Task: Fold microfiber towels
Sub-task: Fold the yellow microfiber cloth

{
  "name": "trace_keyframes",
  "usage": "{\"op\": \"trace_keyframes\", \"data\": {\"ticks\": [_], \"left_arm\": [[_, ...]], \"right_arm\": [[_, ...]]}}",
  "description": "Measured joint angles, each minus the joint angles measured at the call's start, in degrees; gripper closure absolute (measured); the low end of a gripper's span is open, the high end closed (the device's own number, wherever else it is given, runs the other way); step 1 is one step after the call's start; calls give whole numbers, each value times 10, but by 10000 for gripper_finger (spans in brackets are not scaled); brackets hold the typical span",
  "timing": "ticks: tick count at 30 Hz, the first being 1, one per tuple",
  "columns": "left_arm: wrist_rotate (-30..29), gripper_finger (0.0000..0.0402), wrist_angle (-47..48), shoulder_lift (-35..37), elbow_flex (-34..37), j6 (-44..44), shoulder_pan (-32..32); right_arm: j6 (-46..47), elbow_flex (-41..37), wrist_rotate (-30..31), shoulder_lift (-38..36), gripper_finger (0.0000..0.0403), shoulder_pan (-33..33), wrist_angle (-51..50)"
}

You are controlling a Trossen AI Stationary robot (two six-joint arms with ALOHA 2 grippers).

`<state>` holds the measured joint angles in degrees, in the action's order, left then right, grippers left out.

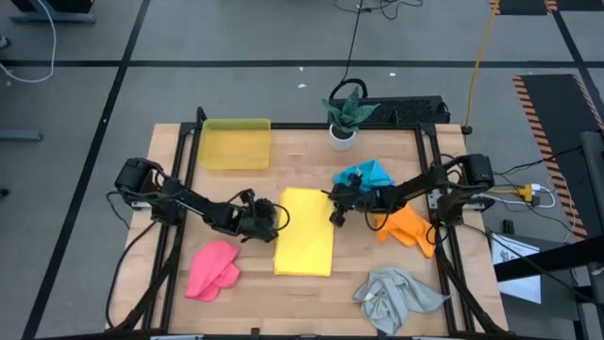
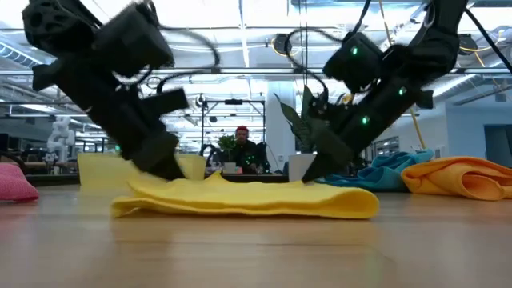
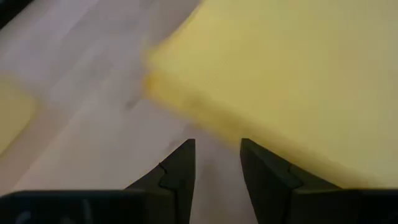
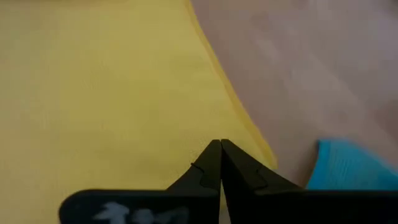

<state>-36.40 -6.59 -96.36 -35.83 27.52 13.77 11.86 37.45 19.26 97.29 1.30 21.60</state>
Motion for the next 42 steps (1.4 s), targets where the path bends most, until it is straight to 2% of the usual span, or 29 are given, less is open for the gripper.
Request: {"op": "trace_keyframes", "data": {"ticks": [5,7,9,12,16,18,21,26,29,32,37,42], "left_arm": [[32,271,-111,0,0,-69,-1],[40,271,-133,0,0,-88,-15],[39,271,-143,0,0,-104,-34],[41,271,-141,0,0,-108,-69],[80,271,-123,0,0,-109,-119],[108,271,-106,-3,0,-108,-134],[112,271,-72,-9,0,-98,-143],[63,271,-33,-17,0,-80,-139],[25,271,-47,-13,0,-78,-125],[20,271,-113,-6,0,-92,-109],[89,271,-205,-6,0,-140,-104],[111,271,-154,-6,0,-131,-136]], "right_arm": [[11,0,-5,-36,403,-36,21],[25,0,-33,-35,403,-52,35],[43,0,-60,-23,403,-69,54],[65,0,-62,0,403,-90,63],[88,0,-63,31,403,-102,66],[82,0,-76,39,403,-104,56],[62,0,-75,32,403,-99,25],[32,0,-75,-6,403,-87,-34],[20,0,-75,-32,403,-88,-7],[41,1,-71,-39,403,-87,23],[81,1,-21,-34,403,-71,23],[101,0,-13,-5,403,-52,17]]}}
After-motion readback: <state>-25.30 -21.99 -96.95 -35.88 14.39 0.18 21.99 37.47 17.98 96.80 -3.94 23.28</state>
